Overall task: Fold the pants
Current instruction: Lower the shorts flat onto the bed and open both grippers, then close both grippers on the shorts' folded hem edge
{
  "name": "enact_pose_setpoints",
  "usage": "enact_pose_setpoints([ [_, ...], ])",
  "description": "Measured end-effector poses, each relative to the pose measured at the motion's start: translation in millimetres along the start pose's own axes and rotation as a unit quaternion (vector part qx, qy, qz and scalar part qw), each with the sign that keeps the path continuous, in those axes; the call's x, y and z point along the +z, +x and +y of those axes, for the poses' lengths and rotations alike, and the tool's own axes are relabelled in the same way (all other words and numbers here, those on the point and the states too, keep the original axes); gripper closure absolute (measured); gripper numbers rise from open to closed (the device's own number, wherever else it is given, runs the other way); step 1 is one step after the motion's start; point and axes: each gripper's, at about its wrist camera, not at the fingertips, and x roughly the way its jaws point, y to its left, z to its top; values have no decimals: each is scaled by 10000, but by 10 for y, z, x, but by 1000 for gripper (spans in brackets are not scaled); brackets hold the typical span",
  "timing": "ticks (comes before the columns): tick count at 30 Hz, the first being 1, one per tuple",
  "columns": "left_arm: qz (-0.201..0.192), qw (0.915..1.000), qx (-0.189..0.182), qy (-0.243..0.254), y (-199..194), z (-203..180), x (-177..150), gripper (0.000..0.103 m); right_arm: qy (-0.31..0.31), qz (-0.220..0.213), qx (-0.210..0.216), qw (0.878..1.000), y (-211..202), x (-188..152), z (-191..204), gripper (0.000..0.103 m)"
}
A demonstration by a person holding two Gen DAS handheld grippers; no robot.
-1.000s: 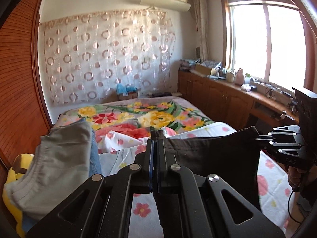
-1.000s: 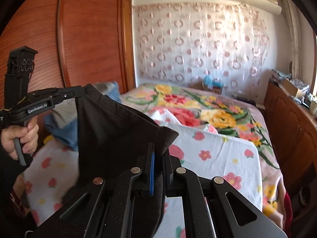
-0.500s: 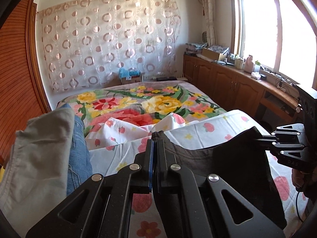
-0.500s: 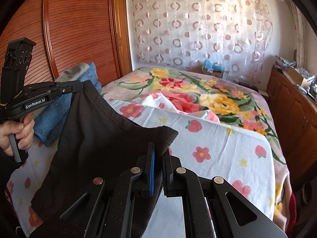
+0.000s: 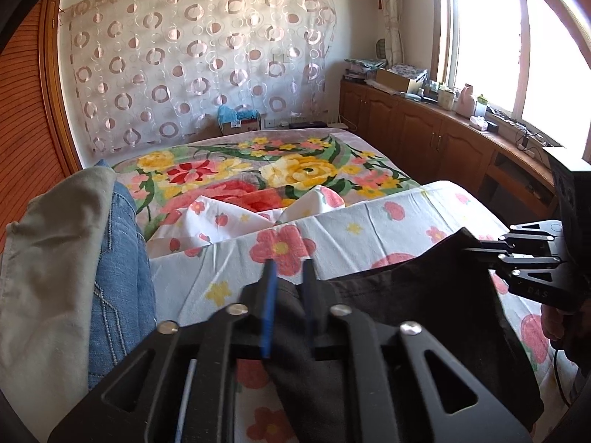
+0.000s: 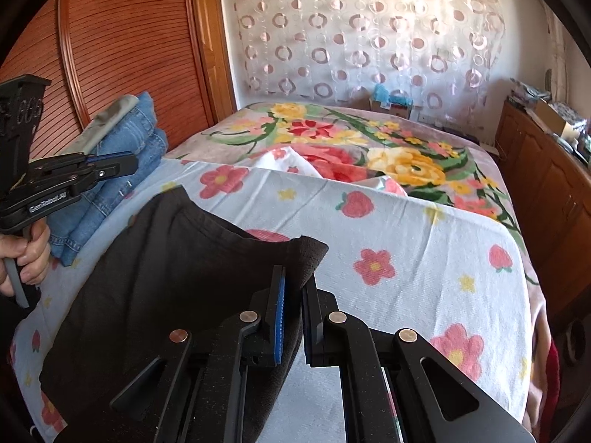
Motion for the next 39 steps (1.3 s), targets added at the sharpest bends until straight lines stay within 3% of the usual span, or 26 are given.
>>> enact_pose_setpoints([
  [2, -23, 10000, -52, 2, -41, -22, -9, 68, 26, 12, -157, 9999, -9, -18, 14, 79],
  [5, -25, 9998, -200, -12, -98, -59, -30, 58, 96, -3, -237, 9997, -62, -9, 31, 68],
  [6, 18, 9997, -237, -2, -108, -74, -41, 56, 124, -15, -264, 9996, -76, -20, 32, 67],
  [10, 239, 9992, -327, 76, -102, -145, -150, 26, 175, -78, -286, 9994, -179, -85, 77, 67],
  [11, 297, 9990, -337, 86, -98, -161, -186, 24, 182, -96, -287, 9994, -211, -116, 93, 66],
  [21, 541, 9975, -441, 52, -260, -285, -457, 24, 138, -155, -244, 9995, -560, -390, 365, 64],
  [27, 434, 9980, -457, 53, -499, -344, -524, 24, 165, -234, -234, 9993, -772, -487, 452, 51],
  [39, 315, 9983, -497, 57, -860, -443, -768, 24, 262, -245, -151, 9992, -1058, -775, 637, 50],
])
